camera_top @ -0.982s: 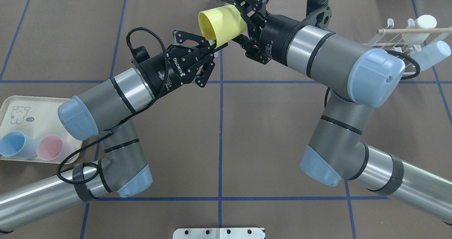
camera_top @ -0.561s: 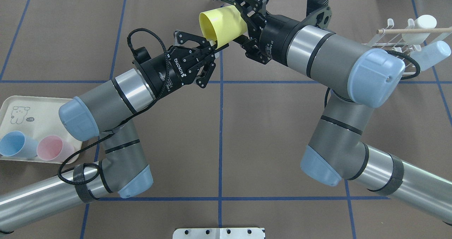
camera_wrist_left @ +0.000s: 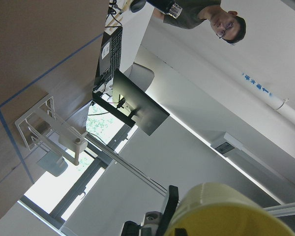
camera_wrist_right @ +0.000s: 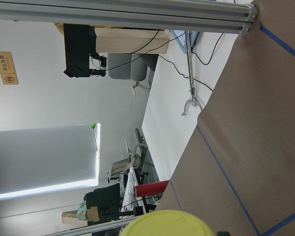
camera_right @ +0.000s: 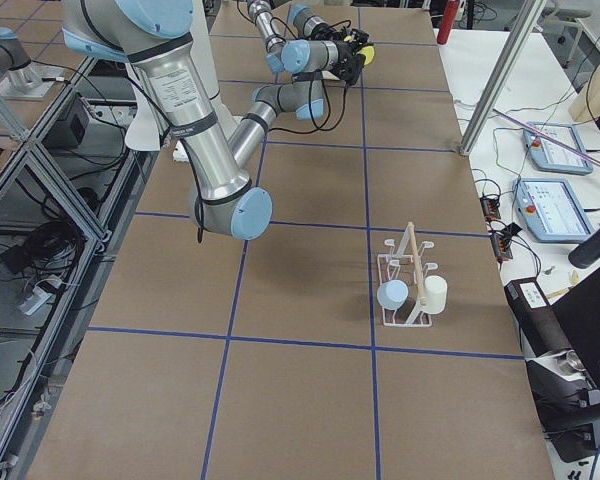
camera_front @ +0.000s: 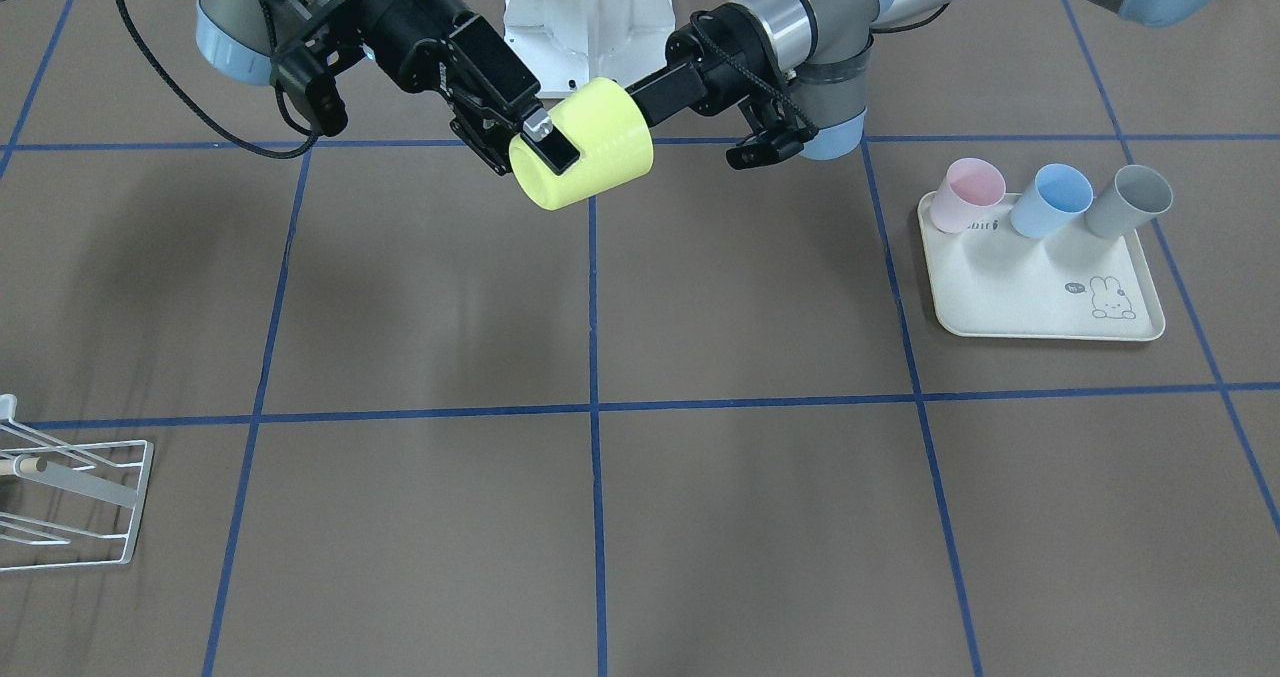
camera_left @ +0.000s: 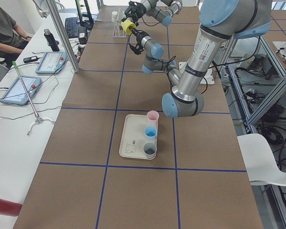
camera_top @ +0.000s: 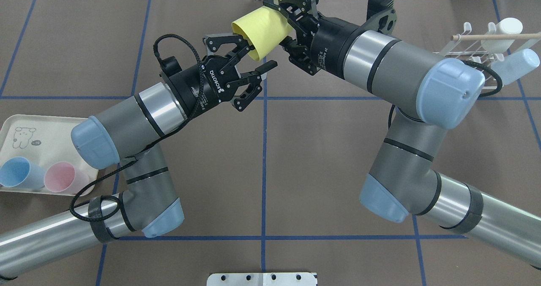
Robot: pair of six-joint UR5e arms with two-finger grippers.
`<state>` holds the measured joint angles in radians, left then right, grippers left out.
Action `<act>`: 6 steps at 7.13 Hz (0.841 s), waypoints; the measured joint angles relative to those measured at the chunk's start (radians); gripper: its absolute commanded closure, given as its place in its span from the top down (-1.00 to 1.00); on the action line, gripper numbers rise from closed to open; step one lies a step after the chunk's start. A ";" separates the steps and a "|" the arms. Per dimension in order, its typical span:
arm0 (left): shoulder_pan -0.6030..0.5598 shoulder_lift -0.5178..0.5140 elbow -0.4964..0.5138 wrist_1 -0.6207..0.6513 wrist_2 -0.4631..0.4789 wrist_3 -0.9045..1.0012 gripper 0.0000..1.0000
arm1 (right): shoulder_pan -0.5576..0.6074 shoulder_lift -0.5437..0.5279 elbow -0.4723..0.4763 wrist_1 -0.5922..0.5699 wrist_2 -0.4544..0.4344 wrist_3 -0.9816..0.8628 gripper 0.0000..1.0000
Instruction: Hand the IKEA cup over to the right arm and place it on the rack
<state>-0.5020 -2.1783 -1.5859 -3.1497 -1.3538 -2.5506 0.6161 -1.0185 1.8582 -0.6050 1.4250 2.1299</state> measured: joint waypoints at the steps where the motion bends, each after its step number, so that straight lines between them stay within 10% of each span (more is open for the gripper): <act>1: 0.000 0.003 0.000 -0.001 0.000 0.005 1.00 | 0.006 0.000 0.001 0.000 0.000 0.001 -1.00; 6: -0.002 0.007 0.000 -0.001 -0.004 0.026 1.00 | 0.122 -0.033 -0.008 -0.004 0.001 0.004 -1.00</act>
<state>-0.5037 -2.1713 -1.5862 -3.1508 -1.3575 -2.5244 0.7379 -1.0514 1.8503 -0.6088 1.4256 2.1336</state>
